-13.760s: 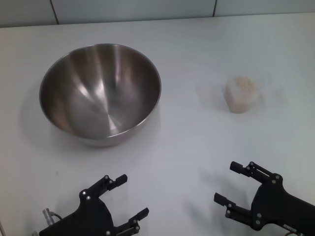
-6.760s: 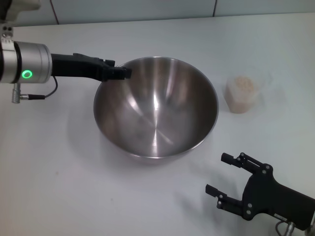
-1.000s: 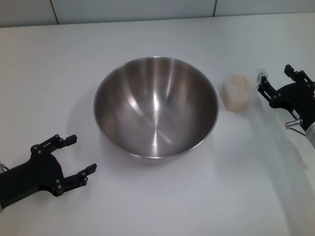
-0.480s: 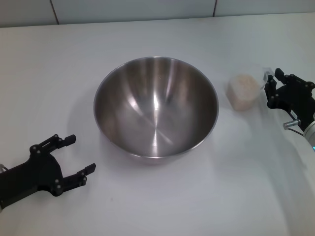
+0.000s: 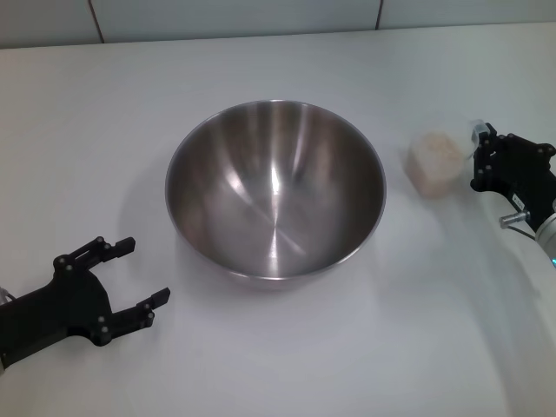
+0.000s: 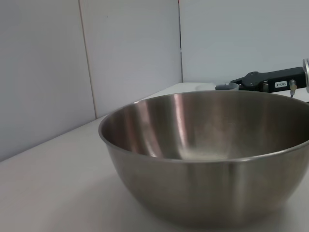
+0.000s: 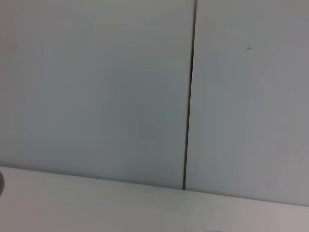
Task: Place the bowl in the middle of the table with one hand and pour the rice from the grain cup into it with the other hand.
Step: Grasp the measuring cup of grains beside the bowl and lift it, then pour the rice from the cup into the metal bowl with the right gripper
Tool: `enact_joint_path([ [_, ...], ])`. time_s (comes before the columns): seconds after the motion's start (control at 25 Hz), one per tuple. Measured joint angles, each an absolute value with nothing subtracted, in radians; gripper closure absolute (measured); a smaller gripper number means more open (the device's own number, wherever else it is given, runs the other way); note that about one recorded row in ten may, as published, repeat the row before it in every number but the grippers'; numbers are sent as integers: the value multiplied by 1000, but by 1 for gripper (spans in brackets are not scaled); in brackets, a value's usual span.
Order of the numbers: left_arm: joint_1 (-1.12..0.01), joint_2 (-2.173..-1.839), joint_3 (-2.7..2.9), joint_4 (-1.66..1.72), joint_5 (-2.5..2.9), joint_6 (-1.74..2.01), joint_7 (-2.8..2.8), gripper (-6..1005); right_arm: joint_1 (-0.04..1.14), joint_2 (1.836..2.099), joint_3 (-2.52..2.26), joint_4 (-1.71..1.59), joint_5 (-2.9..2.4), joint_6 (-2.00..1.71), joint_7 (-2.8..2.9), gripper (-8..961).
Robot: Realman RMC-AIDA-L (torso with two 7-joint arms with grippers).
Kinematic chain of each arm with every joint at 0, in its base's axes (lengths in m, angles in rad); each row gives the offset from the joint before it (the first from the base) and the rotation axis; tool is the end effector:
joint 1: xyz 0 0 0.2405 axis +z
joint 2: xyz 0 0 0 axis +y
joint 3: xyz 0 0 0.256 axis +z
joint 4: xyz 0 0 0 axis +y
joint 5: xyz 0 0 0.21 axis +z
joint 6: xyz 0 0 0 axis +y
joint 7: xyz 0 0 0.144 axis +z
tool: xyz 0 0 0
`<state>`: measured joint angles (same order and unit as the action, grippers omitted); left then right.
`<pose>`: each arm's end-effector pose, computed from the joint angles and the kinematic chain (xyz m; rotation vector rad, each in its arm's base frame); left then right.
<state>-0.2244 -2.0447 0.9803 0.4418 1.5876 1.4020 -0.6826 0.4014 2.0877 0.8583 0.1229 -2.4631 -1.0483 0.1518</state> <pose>-0.3427 0.2428 -0.0298 -2.5335 -0.2817 -0.5775 0.3485 0.3112 -0.0413 -1.7743 0.5825 0.5222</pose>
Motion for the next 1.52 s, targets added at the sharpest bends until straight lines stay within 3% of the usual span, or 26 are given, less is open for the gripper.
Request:
enact_joint_path([
  [0.8, -218, -2046, 979, 442, 1588, 1403, -683, 164, 356, 2088, 838, 211, -2467, -1451, 85, 940],
  [1.52, -222, -2047, 979, 442, 1588, 1402, -683, 165, 360, 2092, 543, 489, -2459, -1302, -1118, 940],
])
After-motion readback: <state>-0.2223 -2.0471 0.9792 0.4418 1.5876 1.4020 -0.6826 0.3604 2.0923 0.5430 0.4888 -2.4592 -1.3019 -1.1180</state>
